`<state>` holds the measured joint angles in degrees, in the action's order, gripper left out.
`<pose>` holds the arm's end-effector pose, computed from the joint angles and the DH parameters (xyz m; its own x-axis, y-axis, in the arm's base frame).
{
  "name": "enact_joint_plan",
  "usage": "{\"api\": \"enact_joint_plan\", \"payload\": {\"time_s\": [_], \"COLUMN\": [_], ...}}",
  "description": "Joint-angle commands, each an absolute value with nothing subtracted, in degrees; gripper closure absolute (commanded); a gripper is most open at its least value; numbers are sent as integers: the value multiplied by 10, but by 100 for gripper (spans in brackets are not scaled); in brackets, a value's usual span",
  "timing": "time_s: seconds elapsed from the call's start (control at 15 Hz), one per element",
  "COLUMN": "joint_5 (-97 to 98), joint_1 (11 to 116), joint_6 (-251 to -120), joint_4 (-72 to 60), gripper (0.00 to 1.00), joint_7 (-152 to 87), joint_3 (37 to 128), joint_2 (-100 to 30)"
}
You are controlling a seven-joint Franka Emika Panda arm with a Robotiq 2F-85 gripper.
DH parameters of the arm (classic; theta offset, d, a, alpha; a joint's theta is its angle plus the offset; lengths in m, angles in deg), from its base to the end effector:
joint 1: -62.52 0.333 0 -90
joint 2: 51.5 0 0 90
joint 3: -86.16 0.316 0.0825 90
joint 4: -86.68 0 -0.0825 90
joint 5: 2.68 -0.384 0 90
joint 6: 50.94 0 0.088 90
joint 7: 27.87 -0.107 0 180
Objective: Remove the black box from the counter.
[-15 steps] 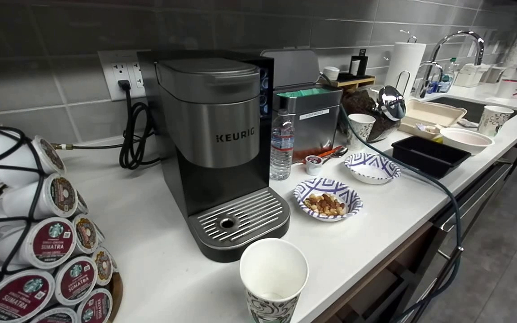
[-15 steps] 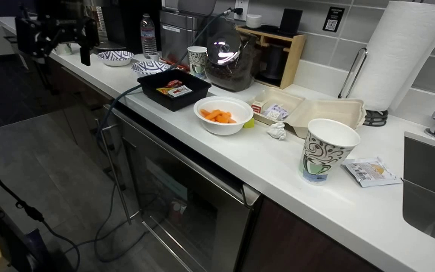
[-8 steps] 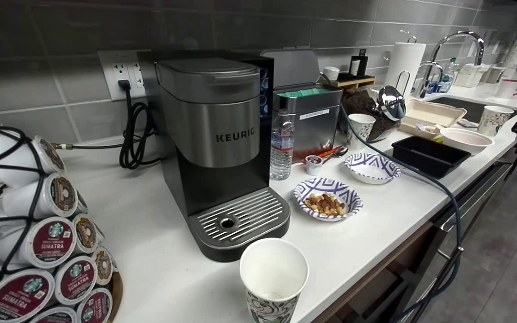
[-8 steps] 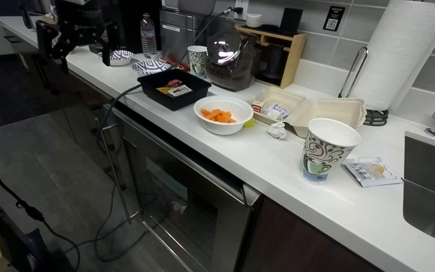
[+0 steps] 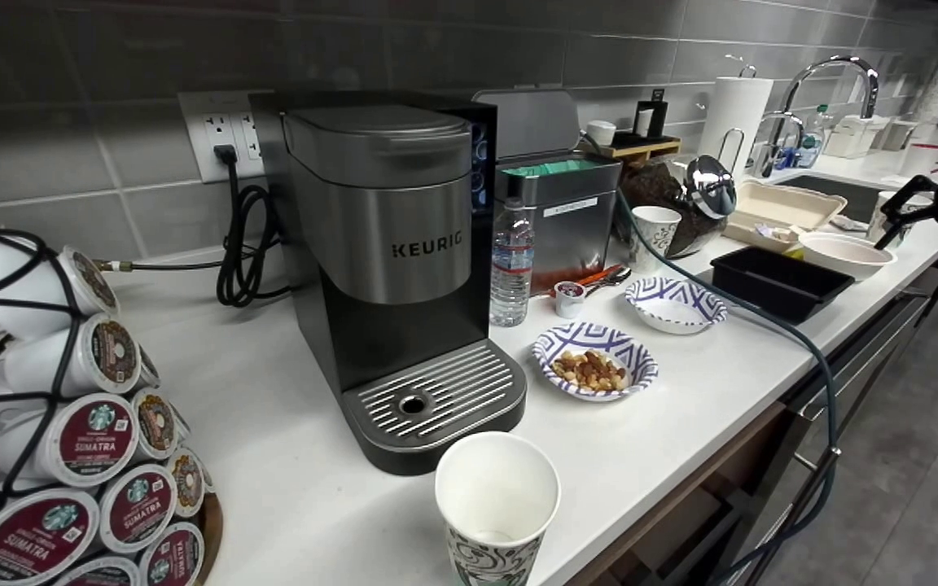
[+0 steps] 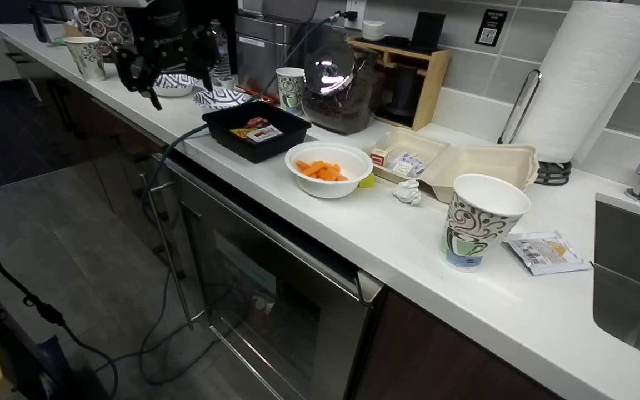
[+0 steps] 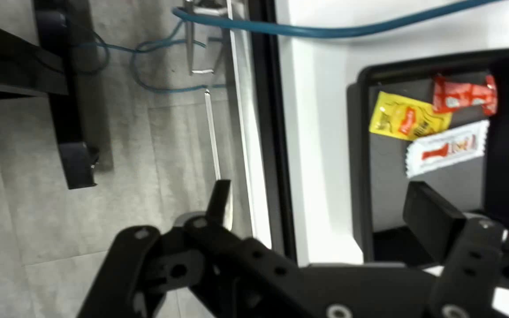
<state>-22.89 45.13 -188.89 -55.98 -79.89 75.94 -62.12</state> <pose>0.4107 -0.2120 0.3646 -0.0467 -0.9806 -0.1902 -0.9710 0.0892 -0.2218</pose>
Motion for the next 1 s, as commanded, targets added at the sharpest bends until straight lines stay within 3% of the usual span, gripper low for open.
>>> {"api": "enact_joint_plan", "payload": {"time_s": [0.0,0.33,0.67,0.93], "joint_5": [-261,-325,-465,-547], "joint_1": [471,509,560,566], "joint_6": [-2051,-2193,-2183,-2162], "joint_4": [-586,-626,-624,-614], "gripper": [0,0,0,6], "joint_7": [-832,-815,-701,-594], "joint_3": [765,777,769,756], "joint_2": [-595,-569,-564,-549]}}
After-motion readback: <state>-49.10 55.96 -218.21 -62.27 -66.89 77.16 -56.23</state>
